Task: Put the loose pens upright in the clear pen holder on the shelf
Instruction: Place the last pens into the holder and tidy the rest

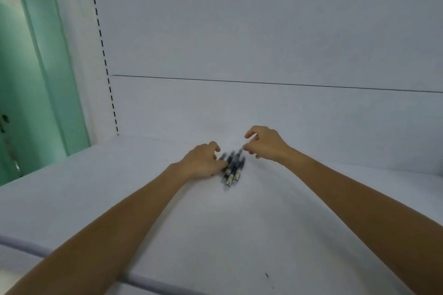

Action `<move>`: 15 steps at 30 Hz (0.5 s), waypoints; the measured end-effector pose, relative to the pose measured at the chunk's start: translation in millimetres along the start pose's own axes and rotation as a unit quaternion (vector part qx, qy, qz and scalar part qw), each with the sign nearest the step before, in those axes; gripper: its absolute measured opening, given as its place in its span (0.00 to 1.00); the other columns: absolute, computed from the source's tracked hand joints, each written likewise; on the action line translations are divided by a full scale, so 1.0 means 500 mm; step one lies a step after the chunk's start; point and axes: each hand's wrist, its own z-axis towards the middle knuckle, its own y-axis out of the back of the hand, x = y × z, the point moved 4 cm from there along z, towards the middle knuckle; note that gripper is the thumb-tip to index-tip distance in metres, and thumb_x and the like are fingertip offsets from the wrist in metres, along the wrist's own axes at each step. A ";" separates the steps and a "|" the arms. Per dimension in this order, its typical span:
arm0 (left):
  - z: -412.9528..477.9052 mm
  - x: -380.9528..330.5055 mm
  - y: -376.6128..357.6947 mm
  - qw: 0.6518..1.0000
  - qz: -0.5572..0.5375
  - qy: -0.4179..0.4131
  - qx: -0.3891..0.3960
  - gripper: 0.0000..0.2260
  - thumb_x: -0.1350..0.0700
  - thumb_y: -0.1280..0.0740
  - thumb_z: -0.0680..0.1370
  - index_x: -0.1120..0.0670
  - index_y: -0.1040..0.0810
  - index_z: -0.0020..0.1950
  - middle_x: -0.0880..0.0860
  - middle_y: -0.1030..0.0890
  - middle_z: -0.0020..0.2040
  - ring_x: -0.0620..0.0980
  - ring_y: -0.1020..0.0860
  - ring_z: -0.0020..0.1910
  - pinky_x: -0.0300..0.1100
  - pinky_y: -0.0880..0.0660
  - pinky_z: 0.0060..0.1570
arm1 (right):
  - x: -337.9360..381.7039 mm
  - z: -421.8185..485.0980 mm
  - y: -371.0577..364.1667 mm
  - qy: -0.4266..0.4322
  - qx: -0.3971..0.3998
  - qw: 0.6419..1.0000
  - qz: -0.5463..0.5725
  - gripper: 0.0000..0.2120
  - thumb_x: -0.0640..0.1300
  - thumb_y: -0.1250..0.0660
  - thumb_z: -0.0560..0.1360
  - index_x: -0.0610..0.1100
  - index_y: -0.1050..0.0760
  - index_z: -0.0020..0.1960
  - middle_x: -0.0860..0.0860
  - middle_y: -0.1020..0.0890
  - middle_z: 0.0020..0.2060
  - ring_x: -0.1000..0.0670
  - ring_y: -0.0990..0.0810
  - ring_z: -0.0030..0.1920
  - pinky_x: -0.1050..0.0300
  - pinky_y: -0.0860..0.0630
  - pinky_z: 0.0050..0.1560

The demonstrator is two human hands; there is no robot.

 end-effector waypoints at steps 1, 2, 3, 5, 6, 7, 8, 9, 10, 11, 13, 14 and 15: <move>0.009 0.002 0.000 1.000 -0.009 0.004 0.010 0.23 0.48 0.35 0.75 0.53 0.34 0.67 0.51 0.25 0.58 0.50 0.25 0.53 0.44 0.27 0.55 | -0.003 0.006 -0.008 -0.002 -0.004 1.000 -0.012 0.17 0.40 0.33 0.74 0.40 0.29 0.62 0.42 0.22 0.51 0.50 0.23 0.42 0.61 0.25 0.37; 0.017 0.005 0.001 1.000 -0.013 0.008 0.018 0.24 0.47 0.34 0.74 0.53 0.34 0.67 0.51 0.25 0.57 0.50 0.25 0.53 0.44 0.27 0.55 | -0.005 0.011 -0.018 -0.001 -0.010 0.999 -0.031 0.18 0.42 0.34 0.75 0.41 0.31 0.63 0.43 0.23 0.51 0.49 0.24 0.44 0.60 0.27 0.39; 0.023 0.006 0.003 1.000 -0.008 0.009 0.028 0.25 0.47 0.34 0.74 0.53 0.35 0.67 0.51 0.25 0.58 0.49 0.25 0.53 0.44 0.27 0.55 | -0.004 0.013 -0.027 0.004 -0.017 0.998 -0.055 0.19 0.43 0.35 0.76 0.41 0.33 0.65 0.44 0.24 0.51 0.48 0.25 0.46 0.59 0.29 0.42; 0.030 0.007 0.008 0.998 0.028 0.007 0.057 0.25 0.49 0.33 0.73 0.54 0.35 0.67 0.52 0.25 0.58 0.50 0.25 0.52 0.44 0.26 0.54 | -0.001 0.015 -0.047 0.014 -0.026 0.994 -0.102 0.21 0.46 0.37 0.77 0.41 0.36 0.67 0.43 0.24 0.53 0.46 0.26 0.49 0.57 0.31 0.47; 0.029 0.006 0.012 0.996 0.063 0.004 0.070 0.23 0.51 0.33 0.73 0.55 0.34 0.66 0.52 0.25 0.58 0.50 0.25 0.52 0.45 0.25 0.52 | 0.001 0.016 -0.056 0.017 -0.022 0.992 -0.127 0.22 0.48 0.37 0.77 0.41 0.36 0.67 0.43 0.23 0.54 0.45 0.25 0.52 0.56 0.31 0.48; 0.024 0.006 0.017 0.991 0.108 0.001 0.082 0.21 0.53 0.34 0.73 0.55 0.33 0.64 0.52 0.26 0.57 0.51 0.25 0.51 0.45 0.25 0.51 | 0.002 0.016 -0.065 0.016 -0.013 0.988 -0.152 0.22 0.50 0.37 0.77 0.42 0.35 0.67 0.43 0.23 0.55 0.45 0.25 0.54 0.55 0.30 0.50; 0.018 0.008 0.022 0.984 0.153 -0.002 0.088 0.17 0.55 0.36 0.74 0.56 0.33 0.61 0.52 0.27 0.55 0.51 0.26 0.50 0.44 0.26 0.49 | 0.004 0.016 -0.072 0.012 -0.005 0.984 -0.176 0.21 0.51 0.36 0.76 0.44 0.33 0.66 0.45 0.22 0.54 0.45 0.24 0.55 0.55 0.29 0.50; 0.010 0.012 0.026 0.978 0.189 -0.006 0.088 0.13 0.57 0.38 0.74 0.57 0.33 0.57 0.52 0.29 0.53 0.51 0.28 0.49 0.44 0.27 0.47 | 0.006 0.017 -0.076 0.009 0.005 0.981 -0.194 0.18 0.51 0.36 0.75 0.45 0.30 0.62 0.46 0.21 0.53 0.45 0.24 0.55 0.55 0.29 0.49; 0.004 0.018 0.028 0.974 0.210 -0.011 0.084 0.08 0.59 0.40 0.75 0.57 0.35 0.54 0.53 0.31 0.51 0.51 0.29 0.47 0.43 0.30 0.45 | 0.006 0.020 -0.080 0.006 0.013 0.980 -0.199 0.14 0.49 0.36 0.74 0.46 0.27 0.57 0.47 0.21 0.52 0.46 0.23 0.53 0.56 0.27 0.48; -0.001 0.025 0.030 0.973 0.214 -0.018 0.078 0.06 0.61 0.42 0.76 0.57 0.35 0.52 0.54 0.32 0.50 0.51 0.31 0.45 0.43 0.32 0.43 | 0.009 0.022 -0.081 0.002 0.018 0.981 -0.193 0.09 0.47 0.36 0.73 0.46 0.24 0.52 0.48 0.20 0.51 0.47 0.22 0.52 0.55 0.26 0.48; -0.009 0.042 0.036 0.980 0.182 -0.031 0.070 0.06 0.62 0.46 0.78 0.59 0.34 0.54 0.54 0.32 0.48 0.51 0.31 0.43 0.41 0.35 0.39 | 0.016 0.020 -0.080 -0.011 0.023 0.986 -0.166 0.08 0.43 0.39 0.73 0.43 0.23 0.47 0.47 0.19 0.50 0.47 0.22 0.49 0.56 0.25 0.48; -0.012 0.051 0.041 0.987 0.145 -0.031 0.063 0.08 0.62 0.47 0.78 0.60 0.32 0.55 0.54 0.31 0.48 0.51 0.31 0.42 0.40 0.36 0.36 | 0.020 0.017 -0.080 -0.013 0.017 0.988 -0.153 0.10 0.42 0.40 0.74 0.40 0.21 0.47 0.45 0.18 0.49 0.47 0.21 0.46 0.56 0.26 0.46; -0.012 0.059 0.045 0.993 0.100 -0.025 0.052 0.09 0.62 0.47 0.78 0.61 0.31 0.56 0.54 0.30 0.47 0.50 0.31 0.40 0.40 0.36 0.35 | 0.024 0.011 -0.077 -0.010 0.003 0.990 -0.140 0.12 0.40 0.42 0.74 0.37 0.21 0.48 0.44 0.18 0.46 0.48 0.22 0.41 0.57 0.27 0.42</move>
